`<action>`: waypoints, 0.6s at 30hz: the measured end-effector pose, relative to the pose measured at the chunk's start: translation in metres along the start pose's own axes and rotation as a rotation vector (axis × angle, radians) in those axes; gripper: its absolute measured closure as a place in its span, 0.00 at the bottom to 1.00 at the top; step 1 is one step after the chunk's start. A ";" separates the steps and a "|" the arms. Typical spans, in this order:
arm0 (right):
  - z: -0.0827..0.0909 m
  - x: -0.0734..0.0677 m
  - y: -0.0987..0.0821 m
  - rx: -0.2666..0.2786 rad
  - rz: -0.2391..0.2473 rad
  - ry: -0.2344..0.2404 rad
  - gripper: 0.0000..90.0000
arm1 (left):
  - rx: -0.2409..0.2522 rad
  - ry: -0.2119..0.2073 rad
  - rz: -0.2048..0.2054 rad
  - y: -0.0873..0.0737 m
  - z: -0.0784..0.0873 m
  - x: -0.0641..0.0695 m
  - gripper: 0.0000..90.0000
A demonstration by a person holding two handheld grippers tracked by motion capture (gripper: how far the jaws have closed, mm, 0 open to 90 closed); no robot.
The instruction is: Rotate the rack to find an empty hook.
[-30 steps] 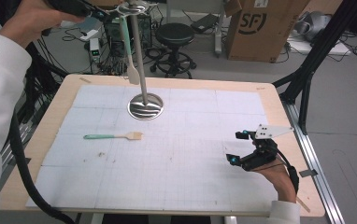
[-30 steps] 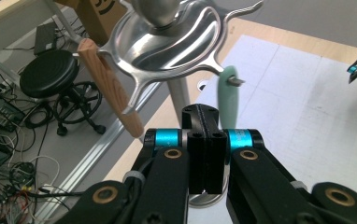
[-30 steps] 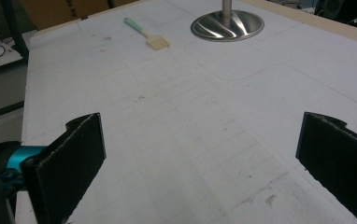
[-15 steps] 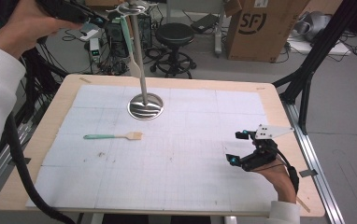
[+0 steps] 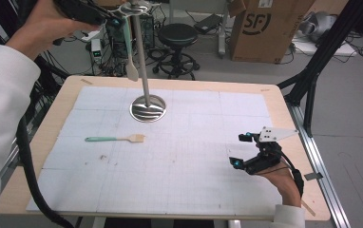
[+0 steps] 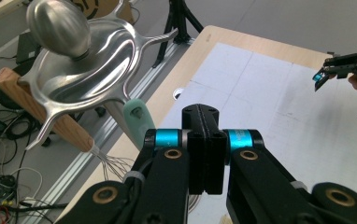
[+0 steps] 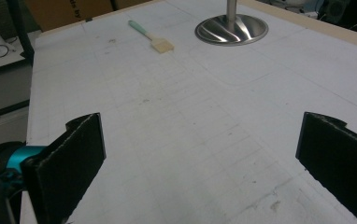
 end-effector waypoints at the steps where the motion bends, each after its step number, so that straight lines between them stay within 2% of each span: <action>1: 0.000 0.000 0.000 0.002 0.003 -0.002 0.00 | 0.001 0.000 -0.002 0.001 -0.002 -0.001 1.00; 7: 0.000 0.001 -0.001 -0.002 -0.003 0.001 0.00 | -0.007 -0.001 -0.004 0.004 -0.014 -0.006 1.00; 12: -0.001 0.000 0.000 -0.006 -0.001 0.003 0.00 | -0.015 0.021 -0.005 0.003 -0.016 -0.015 1.00; 18: -0.002 0.000 0.000 -0.013 -0.005 0.004 0.00 | -0.017 0.018 -0.005 -0.002 -0.013 -0.022 1.00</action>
Point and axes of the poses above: each handheld gripper's, and its own axes: z roughly backward along the jaws, y roughly out of its top, x roughly to its right, the point moved 5 cm from there along -z, roughly forward along the jaws, and after that the axes turned 9 degrees about y, right-handed, at the moved point
